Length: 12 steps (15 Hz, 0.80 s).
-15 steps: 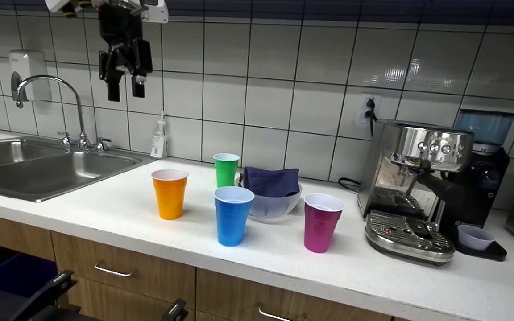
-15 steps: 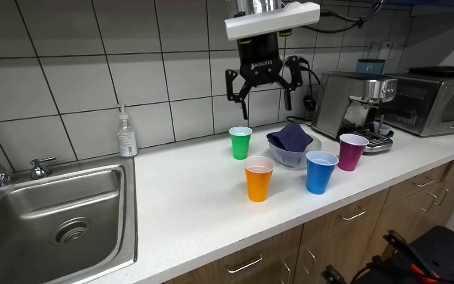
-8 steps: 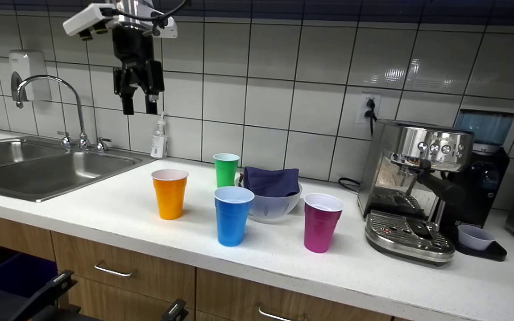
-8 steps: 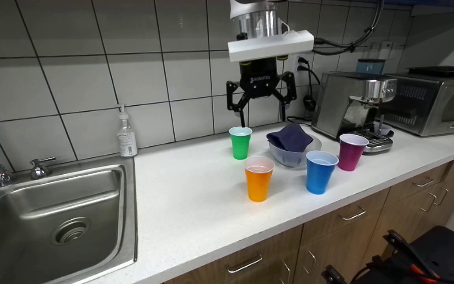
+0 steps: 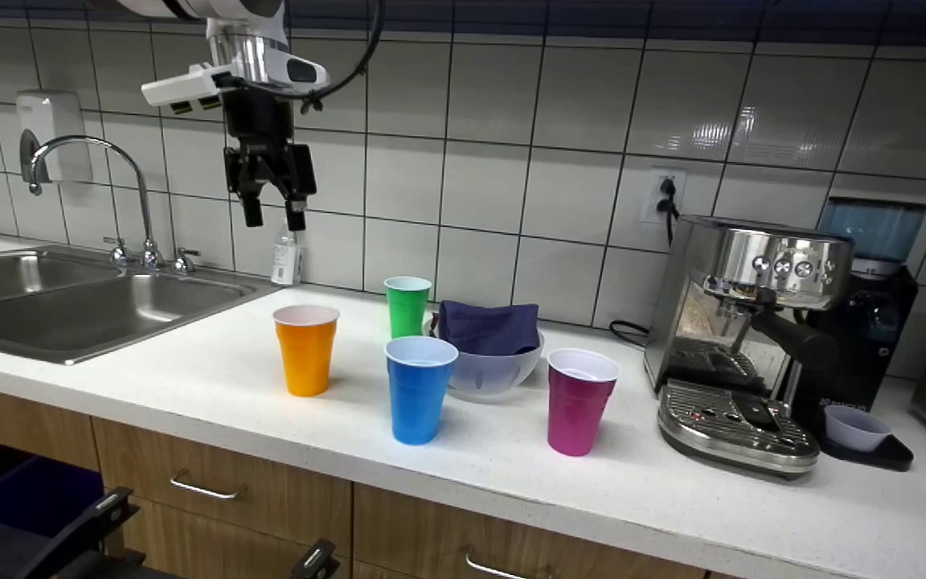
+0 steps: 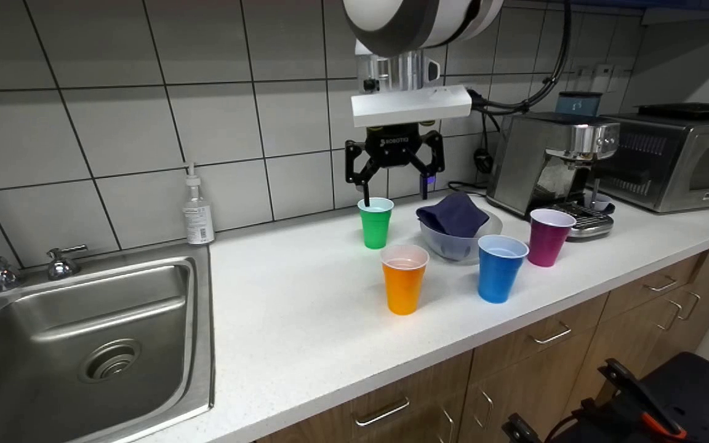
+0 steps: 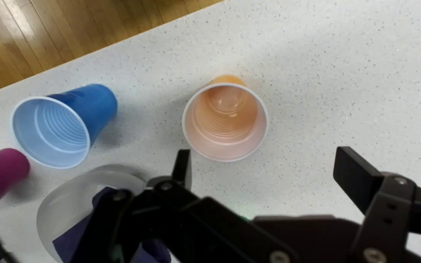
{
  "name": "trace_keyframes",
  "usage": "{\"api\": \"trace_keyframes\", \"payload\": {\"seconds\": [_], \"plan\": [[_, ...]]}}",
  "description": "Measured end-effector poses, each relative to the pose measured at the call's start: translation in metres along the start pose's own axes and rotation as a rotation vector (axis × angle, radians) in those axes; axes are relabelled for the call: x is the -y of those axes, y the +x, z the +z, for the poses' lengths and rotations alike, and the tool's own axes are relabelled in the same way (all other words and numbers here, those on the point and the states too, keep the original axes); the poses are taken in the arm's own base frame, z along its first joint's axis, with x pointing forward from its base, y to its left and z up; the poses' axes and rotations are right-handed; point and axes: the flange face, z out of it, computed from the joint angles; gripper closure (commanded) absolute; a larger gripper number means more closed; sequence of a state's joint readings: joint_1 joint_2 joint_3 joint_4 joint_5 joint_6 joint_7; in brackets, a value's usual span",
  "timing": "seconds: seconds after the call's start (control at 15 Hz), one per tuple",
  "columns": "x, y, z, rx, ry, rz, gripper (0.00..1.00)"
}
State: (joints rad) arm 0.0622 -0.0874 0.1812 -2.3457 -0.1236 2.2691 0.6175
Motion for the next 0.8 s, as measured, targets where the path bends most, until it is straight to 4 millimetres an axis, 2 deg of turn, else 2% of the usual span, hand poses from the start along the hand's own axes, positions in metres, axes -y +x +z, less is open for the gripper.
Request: {"api": "trace_keyframes", "payload": {"seconds": [0.4, 0.8], "plan": [[0.0, 0.021, 0.03, -0.036, 0.011, -0.012, 0.0], [-0.005, 0.058, 0.05, -0.064, 0.017, -0.004, 0.0]]}}
